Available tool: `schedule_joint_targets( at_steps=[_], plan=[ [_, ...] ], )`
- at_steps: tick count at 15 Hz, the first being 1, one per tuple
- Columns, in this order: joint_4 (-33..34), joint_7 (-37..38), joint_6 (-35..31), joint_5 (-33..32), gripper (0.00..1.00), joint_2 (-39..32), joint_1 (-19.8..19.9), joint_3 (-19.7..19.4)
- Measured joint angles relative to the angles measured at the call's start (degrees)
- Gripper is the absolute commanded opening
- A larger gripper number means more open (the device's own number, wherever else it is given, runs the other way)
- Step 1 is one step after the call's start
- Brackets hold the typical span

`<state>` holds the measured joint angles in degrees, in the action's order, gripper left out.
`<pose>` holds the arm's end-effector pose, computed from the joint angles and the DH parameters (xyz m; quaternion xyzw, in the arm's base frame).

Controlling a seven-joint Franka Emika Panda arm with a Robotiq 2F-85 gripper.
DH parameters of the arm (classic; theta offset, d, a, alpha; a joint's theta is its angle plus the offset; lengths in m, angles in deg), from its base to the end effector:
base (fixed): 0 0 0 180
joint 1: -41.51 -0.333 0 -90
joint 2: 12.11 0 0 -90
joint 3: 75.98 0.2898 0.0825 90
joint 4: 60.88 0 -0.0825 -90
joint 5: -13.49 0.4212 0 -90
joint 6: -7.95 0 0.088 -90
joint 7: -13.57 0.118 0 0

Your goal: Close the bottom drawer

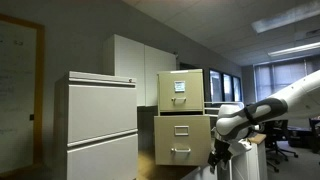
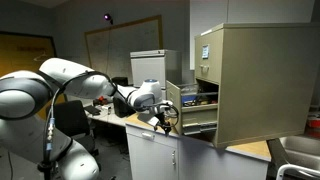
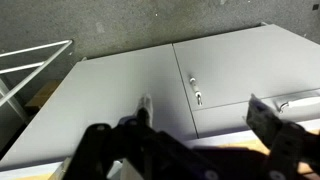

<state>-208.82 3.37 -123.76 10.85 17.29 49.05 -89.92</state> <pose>0.4229 -0.1612 0.3961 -0.9903 0.0757 -0.1156 0.0106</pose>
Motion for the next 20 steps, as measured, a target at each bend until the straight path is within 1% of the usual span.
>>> schedule_joint_targets(
  at_steps=[12,18,20],
  plan=[
    [0.1,0.0,-0.3,0.2,1.00,-0.4,-0.2,0.4],
    [2.8,-0.2,-0.8,1.0,1.00,-3.1,-4.0,3.1],
    [4.9,-2.7,-1.0,0.9,1.00,-4.6,-5.3,3.7]
  ],
)
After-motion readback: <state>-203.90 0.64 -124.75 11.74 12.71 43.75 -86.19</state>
